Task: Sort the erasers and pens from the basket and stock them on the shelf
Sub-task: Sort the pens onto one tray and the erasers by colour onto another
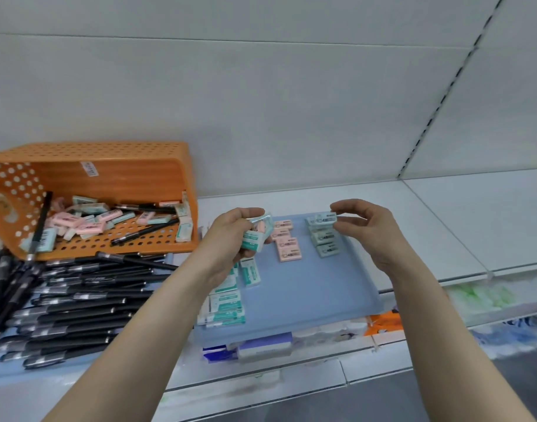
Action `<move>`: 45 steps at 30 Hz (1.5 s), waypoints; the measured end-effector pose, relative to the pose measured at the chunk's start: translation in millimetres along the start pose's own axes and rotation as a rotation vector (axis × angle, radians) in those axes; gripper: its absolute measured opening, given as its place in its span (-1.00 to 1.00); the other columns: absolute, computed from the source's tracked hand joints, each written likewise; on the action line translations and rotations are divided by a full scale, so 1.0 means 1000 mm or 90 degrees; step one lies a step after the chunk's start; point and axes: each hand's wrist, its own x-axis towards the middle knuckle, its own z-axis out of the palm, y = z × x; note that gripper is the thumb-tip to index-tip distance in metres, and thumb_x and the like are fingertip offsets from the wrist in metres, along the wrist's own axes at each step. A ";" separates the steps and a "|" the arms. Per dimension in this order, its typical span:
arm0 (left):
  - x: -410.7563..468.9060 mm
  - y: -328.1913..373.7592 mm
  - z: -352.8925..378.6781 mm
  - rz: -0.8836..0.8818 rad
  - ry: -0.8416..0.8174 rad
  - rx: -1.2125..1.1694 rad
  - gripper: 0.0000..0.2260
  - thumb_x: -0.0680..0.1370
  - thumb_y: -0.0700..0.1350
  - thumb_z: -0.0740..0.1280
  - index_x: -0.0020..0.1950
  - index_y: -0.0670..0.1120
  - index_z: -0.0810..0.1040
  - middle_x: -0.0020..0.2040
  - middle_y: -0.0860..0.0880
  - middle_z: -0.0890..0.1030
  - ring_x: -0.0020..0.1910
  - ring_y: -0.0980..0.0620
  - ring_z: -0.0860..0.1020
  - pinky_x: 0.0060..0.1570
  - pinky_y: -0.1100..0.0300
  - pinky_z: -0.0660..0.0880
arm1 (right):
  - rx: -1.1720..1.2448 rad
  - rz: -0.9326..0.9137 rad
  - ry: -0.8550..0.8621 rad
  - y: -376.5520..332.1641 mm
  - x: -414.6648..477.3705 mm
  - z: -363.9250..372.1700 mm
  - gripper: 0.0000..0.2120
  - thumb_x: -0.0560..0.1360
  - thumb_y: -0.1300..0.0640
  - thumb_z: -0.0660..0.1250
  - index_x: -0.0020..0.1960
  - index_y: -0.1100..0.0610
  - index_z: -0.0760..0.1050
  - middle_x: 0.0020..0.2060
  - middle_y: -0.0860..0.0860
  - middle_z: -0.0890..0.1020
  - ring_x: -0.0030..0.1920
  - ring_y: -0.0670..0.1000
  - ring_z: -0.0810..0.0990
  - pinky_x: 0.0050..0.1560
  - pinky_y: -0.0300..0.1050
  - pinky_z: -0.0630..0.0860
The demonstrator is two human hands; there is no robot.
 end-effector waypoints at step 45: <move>-0.003 -0.008 0.008 -0.017 -0.037 -0.149 -0.63 0.58 -0.39 0.24 0.35 -0.13 0.44 0.20 -0.27 0.51 -0.07 -0.04 0.63 -0.16 0.26 0.59 | -0.448 -0.148 -0.144 -0.006 0.063 0.015 -0.74 0.52 0.30 0.28 0.03 -0.01 0.62 -0.13 -0.16 0.62 -0.12 -0.29 0.53 -0.19 -0.55 0.35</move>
